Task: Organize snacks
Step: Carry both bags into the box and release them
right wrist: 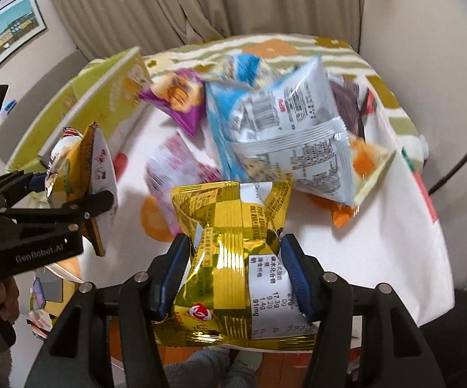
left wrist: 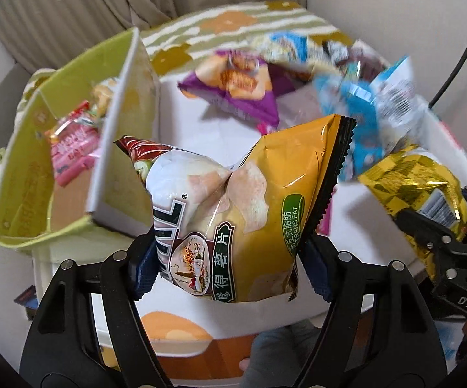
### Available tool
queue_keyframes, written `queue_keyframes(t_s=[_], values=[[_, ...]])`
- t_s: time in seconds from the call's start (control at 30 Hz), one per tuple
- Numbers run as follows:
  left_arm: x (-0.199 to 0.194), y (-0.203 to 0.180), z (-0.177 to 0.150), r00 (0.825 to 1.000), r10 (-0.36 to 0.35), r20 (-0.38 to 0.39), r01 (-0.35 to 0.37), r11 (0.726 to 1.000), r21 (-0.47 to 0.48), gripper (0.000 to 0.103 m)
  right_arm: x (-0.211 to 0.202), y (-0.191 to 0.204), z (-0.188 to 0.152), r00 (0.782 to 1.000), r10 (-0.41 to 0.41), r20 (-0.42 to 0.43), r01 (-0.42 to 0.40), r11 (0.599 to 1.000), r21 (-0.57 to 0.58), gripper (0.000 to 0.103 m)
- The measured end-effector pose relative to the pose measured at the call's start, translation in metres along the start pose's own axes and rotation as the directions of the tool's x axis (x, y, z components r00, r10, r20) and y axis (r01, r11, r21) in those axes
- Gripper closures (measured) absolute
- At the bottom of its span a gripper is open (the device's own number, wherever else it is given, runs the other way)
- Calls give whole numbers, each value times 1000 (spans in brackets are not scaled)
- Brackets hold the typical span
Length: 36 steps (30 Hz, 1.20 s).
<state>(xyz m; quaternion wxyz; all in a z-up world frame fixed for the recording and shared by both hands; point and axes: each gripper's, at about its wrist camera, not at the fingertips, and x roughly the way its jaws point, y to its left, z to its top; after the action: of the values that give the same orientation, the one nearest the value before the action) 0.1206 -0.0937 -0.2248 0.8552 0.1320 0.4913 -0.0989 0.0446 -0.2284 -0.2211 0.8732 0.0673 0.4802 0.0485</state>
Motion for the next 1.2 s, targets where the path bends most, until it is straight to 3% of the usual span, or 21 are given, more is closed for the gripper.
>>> queue_keyframes(t_s=[0.27,0.57,0.93,1.1,1.2], values=[[-69,21,22,990,24,137,-12,996,-90,31,-40,27,38,995,52,82,-44,995,-89,49],[-108,95,48,972,87,219,-47,983,-179,31,-60,82,98,981,121,153,-90,977,-193,49],[-78,222,70,978,85,191,-44,977,-207,31,-18,196,164,968,181,174,-140,964,-226,49],[-39,269,73,993,5,122,20,978,-207,31,11,228,180,973,179,145,-152,972,-179,49],[-12,279,77,997,-33,67,44,984,-175,20,30,240,183,981,150,120,-133,981,-139,49]])
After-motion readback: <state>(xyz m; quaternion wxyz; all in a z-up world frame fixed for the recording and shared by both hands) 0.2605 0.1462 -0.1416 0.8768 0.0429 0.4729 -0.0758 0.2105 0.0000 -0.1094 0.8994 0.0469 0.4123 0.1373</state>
